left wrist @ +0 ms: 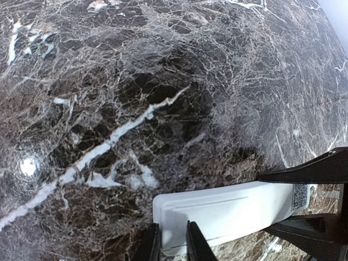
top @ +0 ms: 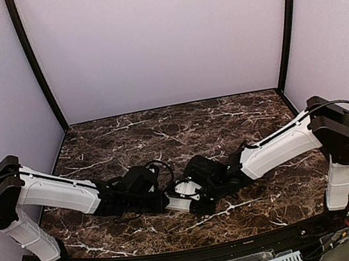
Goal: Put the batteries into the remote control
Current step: Load the battery cover onto the remote control, then pick up the remote control from the center of the board.
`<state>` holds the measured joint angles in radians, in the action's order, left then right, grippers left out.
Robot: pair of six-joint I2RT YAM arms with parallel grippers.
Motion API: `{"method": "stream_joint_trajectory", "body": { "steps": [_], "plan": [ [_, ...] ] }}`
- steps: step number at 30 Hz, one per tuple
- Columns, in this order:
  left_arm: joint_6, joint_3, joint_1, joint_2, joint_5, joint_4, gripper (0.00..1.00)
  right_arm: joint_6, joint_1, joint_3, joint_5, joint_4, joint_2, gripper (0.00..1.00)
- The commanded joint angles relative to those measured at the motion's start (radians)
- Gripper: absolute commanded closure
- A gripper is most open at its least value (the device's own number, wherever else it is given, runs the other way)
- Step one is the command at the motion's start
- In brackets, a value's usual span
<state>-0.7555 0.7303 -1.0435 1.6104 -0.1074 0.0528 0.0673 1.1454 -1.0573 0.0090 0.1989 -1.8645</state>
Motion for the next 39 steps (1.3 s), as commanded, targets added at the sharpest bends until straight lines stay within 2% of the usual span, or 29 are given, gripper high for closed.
{"method": "stream_joint_trajectory", "body": {
  "steps": [1, 7, 12, 14, 19, 23, 27, 32, 39],
  "plan": [
    [0.005, -0.045, -0.039, 0.095, 0.092, -0.137, 0.83, -0.003, -0.016, 0.016, 0.076, -0.113, -0.057, 0.83],
    [0.013, -0.044, -0.042, 0.127, 0.129, -0.087, 0.83, -0.001, -0.015, 0.013, 0.076, -0.112, -0.056, 0.83],
    [0.020, -0.050, -0.055, 0.106, 0.130, -0.110, 0.84, -0.001, -0.016, 0.013, 0.081, -0.110, -0.057, 0.83],
    [0.013, -0.057, -0.053, 0.079, 0.104, -0.129, 0.81, 0.001, -0.017, 0.021, 0.082, -0.111, -0.050, 0.83],
    [0.020, -0.063, -0.025, -0.007, 0.062, -0.166, 0.60, 0.030, -0.017, 0.053, 0.067, -0.123, -0.022, 0.82],
    [0.043, -0.062, 0.015, -0.076, 0.070, -0.176, 0.48, 0.056, -0.016, 0.062, 0.059, -0.126, -0.009, 0.81],
    [0.065, -0.071, 0.061, -0.141, 0.087, -0.187, 0.44, 0.077, -0.016, 0.055, 0.053, -0.122, -0.009, 0.78],
    [0.086, -0.116, 0.118, -0.229, 0.130, -0.154, 0.43, 0.100, -0.015, 0.063, 0.063, -0.125, 0.000, 0.80],
    [0.083, -0.199, 0.180, -0.372, 0.187, -0.064, 0.42, 0.190, 0.055, 0.094, 0.280, -0.173, 0.003, 0.81]
  ]
}}
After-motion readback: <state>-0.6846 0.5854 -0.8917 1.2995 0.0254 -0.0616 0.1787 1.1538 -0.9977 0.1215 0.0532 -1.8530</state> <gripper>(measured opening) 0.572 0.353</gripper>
